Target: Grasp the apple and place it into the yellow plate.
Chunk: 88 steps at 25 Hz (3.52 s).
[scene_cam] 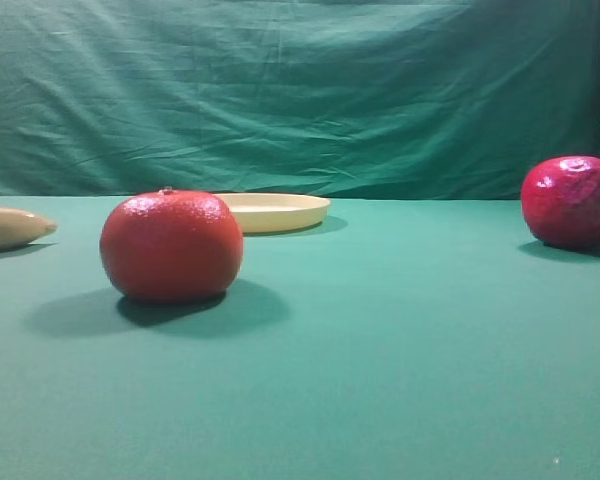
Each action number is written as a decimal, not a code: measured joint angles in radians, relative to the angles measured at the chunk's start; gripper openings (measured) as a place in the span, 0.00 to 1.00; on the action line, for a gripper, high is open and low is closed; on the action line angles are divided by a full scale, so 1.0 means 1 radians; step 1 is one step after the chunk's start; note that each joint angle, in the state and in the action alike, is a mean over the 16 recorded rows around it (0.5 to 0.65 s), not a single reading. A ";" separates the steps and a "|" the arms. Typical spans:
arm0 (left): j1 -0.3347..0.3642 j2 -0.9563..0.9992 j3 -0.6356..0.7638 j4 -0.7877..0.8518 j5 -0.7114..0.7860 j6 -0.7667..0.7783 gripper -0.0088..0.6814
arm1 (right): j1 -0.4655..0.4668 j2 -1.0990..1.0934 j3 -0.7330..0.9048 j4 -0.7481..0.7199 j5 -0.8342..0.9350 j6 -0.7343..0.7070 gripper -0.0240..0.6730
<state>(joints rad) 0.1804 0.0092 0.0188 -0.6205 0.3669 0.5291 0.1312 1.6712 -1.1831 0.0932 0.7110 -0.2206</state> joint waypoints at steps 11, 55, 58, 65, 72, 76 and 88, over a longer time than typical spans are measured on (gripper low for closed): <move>0.000 0.000 0.000 0.000 0.000 0.000 0.24 | 0.013 0.240 -0.150 -0.004 0.004 -0.005 0.90; 0.000 0.000 0.000 0.000 0.000 0.000 0.24 | 0.413 0.554 -0.713 0.116 -0.292 -0.140 0.92; 0.000 0.000 0.000 0.000 0.000 0.000 0.24 | 0.413 0.529 -0.729 0.094 -0.260 -0.140 0.91; 0.000 0.000 0.000 0.000 0.000 0.000 0.24 | 0.413 0.413 -0.760 0.018 -0.091 -0.129 0.63; 0.000 0.000 0.000 0.000 0.000 0.000 0.24 | 0.413 0.249 -0.762 -0.069 0.135 -0.034 0.22; 0.000 0.000 0.000 0.000 0.000 0.000 0.24 | 0.413 0.147 -0.728 -0.101 0.229 0.035 0.08; 0.000 0.000 0.000 0.000 0.000 0.000 0.24 | 0.413 -0.267 -0.314 -0.092 0.152 0.145 0.03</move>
<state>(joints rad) 0.1804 0.0092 0.0188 -0.6205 0.3669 0.5291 0.5446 1.4038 -1.4967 0.0013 0.8628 -0.0756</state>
